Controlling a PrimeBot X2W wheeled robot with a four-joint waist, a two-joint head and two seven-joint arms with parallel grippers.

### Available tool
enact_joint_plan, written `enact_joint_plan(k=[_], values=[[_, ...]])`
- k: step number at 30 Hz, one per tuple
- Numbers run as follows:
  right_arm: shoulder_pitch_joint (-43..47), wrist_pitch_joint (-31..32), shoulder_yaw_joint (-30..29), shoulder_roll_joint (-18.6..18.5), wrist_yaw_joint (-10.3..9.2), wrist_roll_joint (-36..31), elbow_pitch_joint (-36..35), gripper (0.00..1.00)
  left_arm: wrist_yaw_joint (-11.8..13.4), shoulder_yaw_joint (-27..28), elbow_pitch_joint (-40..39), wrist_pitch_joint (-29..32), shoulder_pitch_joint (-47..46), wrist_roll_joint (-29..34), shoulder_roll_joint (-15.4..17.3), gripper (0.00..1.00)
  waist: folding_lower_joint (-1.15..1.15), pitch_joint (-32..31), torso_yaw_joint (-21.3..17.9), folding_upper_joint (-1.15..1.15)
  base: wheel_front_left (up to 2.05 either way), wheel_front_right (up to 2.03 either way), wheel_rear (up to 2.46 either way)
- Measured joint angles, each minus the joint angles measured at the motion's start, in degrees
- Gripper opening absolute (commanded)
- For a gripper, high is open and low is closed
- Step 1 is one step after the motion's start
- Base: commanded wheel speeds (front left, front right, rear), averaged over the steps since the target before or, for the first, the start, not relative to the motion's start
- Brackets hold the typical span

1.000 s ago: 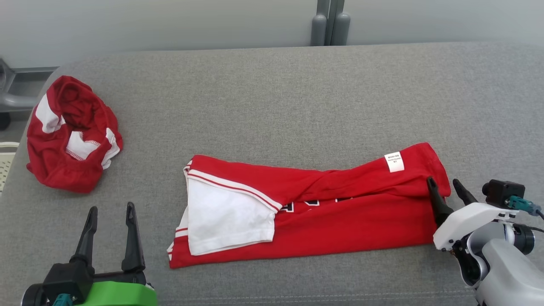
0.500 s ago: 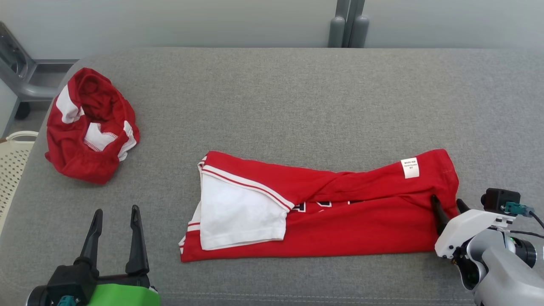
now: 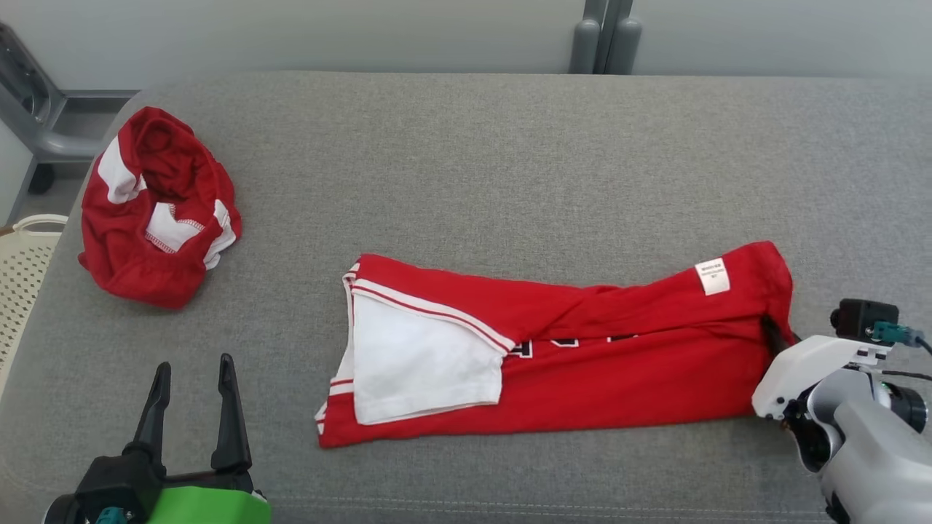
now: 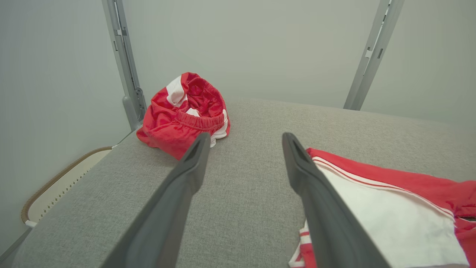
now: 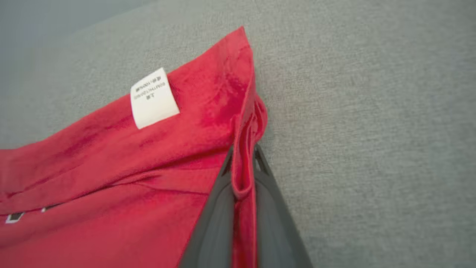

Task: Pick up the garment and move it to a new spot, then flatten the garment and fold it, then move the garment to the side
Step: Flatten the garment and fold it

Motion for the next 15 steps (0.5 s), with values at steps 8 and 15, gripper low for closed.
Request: enact_joint_plan(k=[8,15], values=[[-2.3,-1.3,-0.6,-6.6,0.01,0.4,0.2,0.0,0.5,-0.6,-0.1,0.0,0.0,-0.4,0.0,1.0,0.0,0.1,-2.2,0.0,0.0,0.0,0.0],[-3.6,-1.2,-0.5,-8.9,-0.01,3.0,-3.9,0.0,0.7,-0.7,-0.1,0.0,-0.1,-0.6,0.0,1.0,0.0,0.3,-4.3,0.0,0.0,0.0,0.0]])
